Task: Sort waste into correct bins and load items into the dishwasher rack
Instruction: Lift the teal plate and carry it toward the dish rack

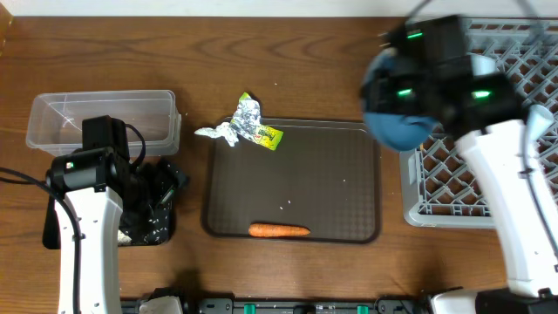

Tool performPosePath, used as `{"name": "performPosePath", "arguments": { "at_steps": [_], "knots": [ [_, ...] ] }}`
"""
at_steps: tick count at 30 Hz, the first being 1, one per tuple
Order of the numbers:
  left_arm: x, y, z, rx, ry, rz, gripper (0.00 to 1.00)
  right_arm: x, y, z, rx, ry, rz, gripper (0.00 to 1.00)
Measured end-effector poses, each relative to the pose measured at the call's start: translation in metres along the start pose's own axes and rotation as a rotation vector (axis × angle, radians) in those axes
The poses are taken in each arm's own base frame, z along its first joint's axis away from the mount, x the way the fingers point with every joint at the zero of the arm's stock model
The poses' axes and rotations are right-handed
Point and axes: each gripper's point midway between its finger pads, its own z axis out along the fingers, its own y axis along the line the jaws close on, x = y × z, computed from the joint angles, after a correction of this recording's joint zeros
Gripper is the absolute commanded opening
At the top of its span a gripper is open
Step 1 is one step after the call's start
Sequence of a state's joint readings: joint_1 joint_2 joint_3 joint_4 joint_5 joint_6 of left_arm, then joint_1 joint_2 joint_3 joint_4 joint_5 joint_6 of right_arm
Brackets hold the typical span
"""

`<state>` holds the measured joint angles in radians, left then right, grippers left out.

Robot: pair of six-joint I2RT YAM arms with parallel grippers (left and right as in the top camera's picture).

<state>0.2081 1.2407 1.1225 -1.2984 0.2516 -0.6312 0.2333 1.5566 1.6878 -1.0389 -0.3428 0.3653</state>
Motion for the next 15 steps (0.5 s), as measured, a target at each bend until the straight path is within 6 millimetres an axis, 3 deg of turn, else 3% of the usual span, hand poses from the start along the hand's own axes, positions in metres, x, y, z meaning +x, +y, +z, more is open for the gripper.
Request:
{"name": "performPosePath", "arguments": {
  "at_steps": [5,8,15],
  "knots": [
    [0.000,0.000,0.000,0.000,0.000,0.000,1.00,-0.028,-0.054,-0.028,-0.059,-0.060,0.084,0.01],
    [0.000,0.000,0.000,0.000,0.000,0.000,1.00,-0.035,-0.074,-0.044,-0.116,-0.083,0.120,0.01],
    [0.000,0.000,0.000,0.000,0.000,0.000,1.00,-0.014,-0.098,-0.060,-0.237,0.002,0.237,0.01]
  ]
}}
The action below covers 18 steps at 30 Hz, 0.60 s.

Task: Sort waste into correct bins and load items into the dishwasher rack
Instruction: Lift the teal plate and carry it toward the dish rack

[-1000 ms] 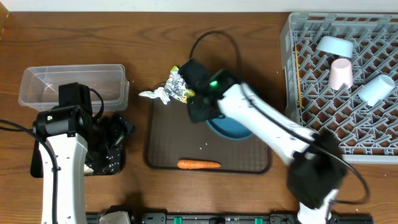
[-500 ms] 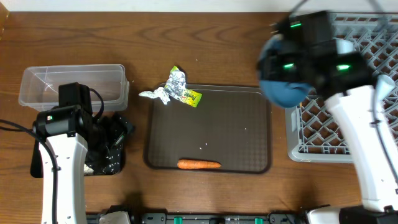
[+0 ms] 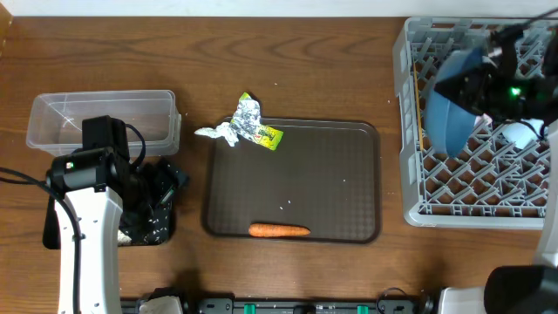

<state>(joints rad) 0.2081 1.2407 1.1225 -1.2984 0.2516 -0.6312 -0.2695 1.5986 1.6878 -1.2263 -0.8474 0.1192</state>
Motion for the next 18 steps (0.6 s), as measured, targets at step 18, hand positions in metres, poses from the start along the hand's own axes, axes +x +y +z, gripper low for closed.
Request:
{"name": "performPosePath", "arguments": {
  "at_steps": [18],
  "knots": [
    [0.000,0.000,0.000,0.000,0.000,0.000,1.00,-0.068,-0.011,-0.069,-0.173,-0.311,-0.244,0.01]
  ]
}}
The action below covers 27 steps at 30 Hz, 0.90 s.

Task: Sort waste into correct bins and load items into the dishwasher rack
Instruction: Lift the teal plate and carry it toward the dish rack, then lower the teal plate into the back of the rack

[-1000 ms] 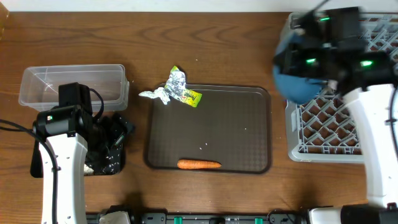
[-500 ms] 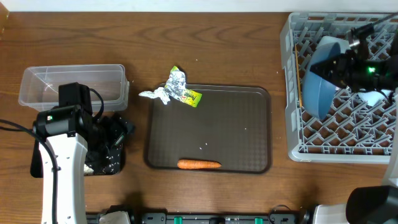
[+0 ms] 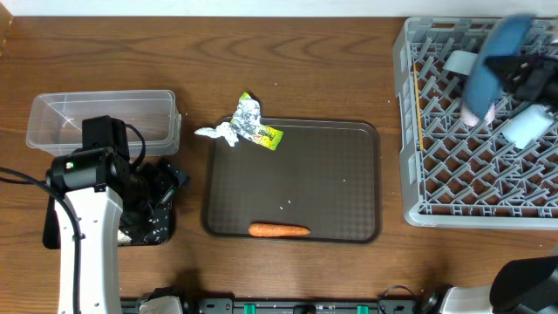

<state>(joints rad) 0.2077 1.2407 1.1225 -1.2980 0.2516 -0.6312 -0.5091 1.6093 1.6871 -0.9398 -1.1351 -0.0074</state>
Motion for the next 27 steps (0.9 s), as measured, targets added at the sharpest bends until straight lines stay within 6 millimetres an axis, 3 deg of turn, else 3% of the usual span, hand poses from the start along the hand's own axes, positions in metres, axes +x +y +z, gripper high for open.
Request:
{"name": "performPosePath", "arguments": {
  "at_steps": [4,11,21,27],
  "knots": [
    [0.000,0.000,0.000,0.000,0.000,0.000,1.00,-0.042,-0.015,-0.012,0.063,-0.137,-0.073,0.01],
    [0.000,0.000,0.000,0.000,0.000,0.000,1.00,-0.078,-0.043,-0.015,0.177,-0.255,-0.080,0.01],
    [0.000,0.000,0.000,0.000,0.000,0.000,1.00,-0.117,-0.111,0.020,0.134,-0.363,-0.160,0.01],
    [0.000,0.000,0.000,0.000,0.000,0.000,1.00,-0.125,-0.133,0.039,0.009,-0.401,-0.215,0.01]
  ]
}}
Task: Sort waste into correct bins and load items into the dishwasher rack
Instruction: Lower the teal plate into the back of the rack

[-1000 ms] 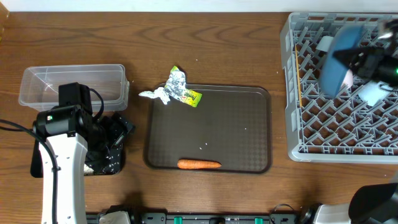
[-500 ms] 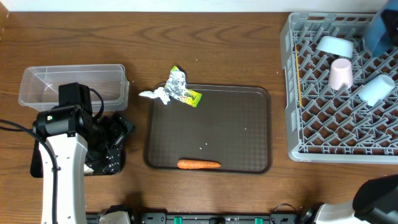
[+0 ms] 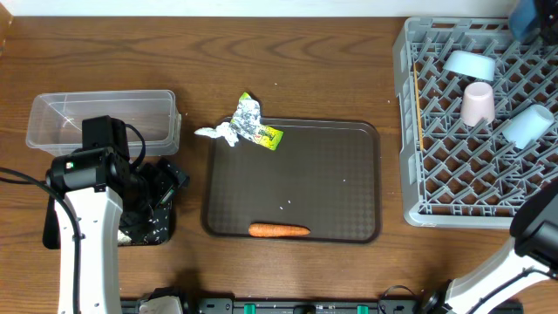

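A carrot (image 3: 279, 231) lies at the front edge of the dark tray (image 3: 296, 174). A crumpled foil wrapper with a yellow-green end (image 3: 244, 126) rests at the tray's back left corner. The grey dishwasher rack (image 3: 453, 166) holds a pale blue bowl (image 3: 469, 63), a pink cup (image 3: 477, 103) and a pale blue cup (image 3: 527, 126). A dark blue bowl (image 3: 532, 17) shows at the top right frame edge, over the rack's back. My right gripper is out of frame; only its arm (image 3: 536, 249) shows. My left gripper (image 3: 159, 194) hangs over the black bin (image 3: 144, 228), its jaws lost against the dark.
A clear plastic bin (image 3: 100, 122) stands behind the black bin at the left. My left arm (image 3: 87, 235) stretches from the front edge up to the bins. Bare wooden table (image 3: 305, 61) lies behind the tray.
The dark blue bowl has gone from above the rack's back right area to the top right frame edge. The right gripper no longer shows. The left arm has not moved.
My right gripper held the dark blue bowl between tray and rack. Then the bowl was tilted over the rack's left half, then edge-on over its back right. Now it sits at the frame's top right corner. Carrot, wrapper and left arm stayed put.
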Tool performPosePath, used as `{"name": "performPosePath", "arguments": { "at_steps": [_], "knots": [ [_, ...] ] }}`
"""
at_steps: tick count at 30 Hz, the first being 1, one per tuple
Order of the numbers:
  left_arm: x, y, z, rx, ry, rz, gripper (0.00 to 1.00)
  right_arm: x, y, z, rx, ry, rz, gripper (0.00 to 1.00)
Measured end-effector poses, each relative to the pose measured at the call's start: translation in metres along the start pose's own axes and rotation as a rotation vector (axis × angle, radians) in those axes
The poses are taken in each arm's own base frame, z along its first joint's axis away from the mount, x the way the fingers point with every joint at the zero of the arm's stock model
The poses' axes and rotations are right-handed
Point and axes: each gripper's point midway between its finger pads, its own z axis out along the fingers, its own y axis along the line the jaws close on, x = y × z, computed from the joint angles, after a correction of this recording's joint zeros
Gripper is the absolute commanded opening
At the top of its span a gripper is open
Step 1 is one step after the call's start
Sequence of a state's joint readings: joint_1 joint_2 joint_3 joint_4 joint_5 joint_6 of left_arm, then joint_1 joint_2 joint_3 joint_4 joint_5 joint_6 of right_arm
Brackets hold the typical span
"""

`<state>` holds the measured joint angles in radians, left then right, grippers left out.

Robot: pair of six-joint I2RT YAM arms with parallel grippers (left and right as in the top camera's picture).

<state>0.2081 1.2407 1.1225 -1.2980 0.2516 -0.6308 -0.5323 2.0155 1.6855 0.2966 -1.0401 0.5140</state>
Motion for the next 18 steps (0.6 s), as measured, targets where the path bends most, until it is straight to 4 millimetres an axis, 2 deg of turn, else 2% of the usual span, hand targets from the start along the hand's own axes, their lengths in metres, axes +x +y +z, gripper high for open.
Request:
{"name": "performPosePath", "arguments": {
  "at_steps": [10,18],
  "knots": [
    [0.000,0.000,0.000,0.000,0.000,0.000,1.00,0.027,-0.022,0.006,0.000,0.049,0.162,0.01],
    [0.000,0.000,0.000,0.000,0.000,0.000,1.00,0.040,-0.026,0.006,-0.003,0.054,0.121,0.01]
  ]
}}
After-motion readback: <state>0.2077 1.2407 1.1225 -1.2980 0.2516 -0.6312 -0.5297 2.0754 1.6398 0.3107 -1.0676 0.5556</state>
